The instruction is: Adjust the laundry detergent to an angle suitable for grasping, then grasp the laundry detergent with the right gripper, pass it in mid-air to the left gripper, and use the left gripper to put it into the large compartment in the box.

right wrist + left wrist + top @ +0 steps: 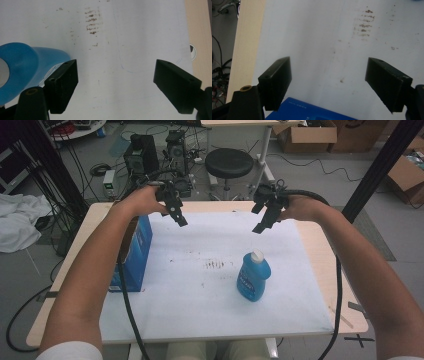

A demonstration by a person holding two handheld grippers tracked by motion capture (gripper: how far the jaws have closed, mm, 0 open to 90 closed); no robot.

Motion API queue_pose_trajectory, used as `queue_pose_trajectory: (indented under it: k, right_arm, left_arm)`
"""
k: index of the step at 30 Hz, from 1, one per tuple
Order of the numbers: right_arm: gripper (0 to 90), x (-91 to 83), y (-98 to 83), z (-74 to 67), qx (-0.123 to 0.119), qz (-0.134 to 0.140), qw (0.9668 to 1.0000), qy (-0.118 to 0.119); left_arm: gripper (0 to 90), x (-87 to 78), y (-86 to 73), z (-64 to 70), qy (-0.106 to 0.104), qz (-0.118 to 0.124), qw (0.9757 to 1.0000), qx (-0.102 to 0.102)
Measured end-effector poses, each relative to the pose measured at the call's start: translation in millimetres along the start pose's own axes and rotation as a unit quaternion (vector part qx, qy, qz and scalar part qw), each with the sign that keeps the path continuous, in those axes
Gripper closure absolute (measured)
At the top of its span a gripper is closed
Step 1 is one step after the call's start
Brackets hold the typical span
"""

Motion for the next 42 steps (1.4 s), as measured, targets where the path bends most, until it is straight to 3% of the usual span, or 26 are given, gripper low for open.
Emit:
queue_pose_trajectory:
  k: [19, 33, 42]
  right_arm:
    - [18.8, -1.6, -8.3, -1.4, 0.005, 0.002, 0.9999, -0.015]
    - [18.7, 4.9, -31.2, -1.3, 0.029, 0.0, 0.9995, -0.016]
    - [17.8, 7.8, -56.7, -1.9, 0.058, 0.0, 0.998, -0.025]
  left_arm:
    - [21.9, 2.0, 1.5, 1.3, -0.001, -0.002, 1.0, 0.003]
    - [21.9, 6.7, 4.6, -0.2, -0.001, -0.003, 1.0, 0.006]
    - [21.9, 8.5, 5.3, 1.0, -0.002, -0.005, 1.0, 0.008]
Point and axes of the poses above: each handheld gripper's, and its own axes: x roughly forward along the jaws, y roughly out of its top, z roughly to its right, the point moved 10 cm from there along x, roughly forward along the jaws, and after that the axes turned 8 degrees about z, right-handed, at the moved point
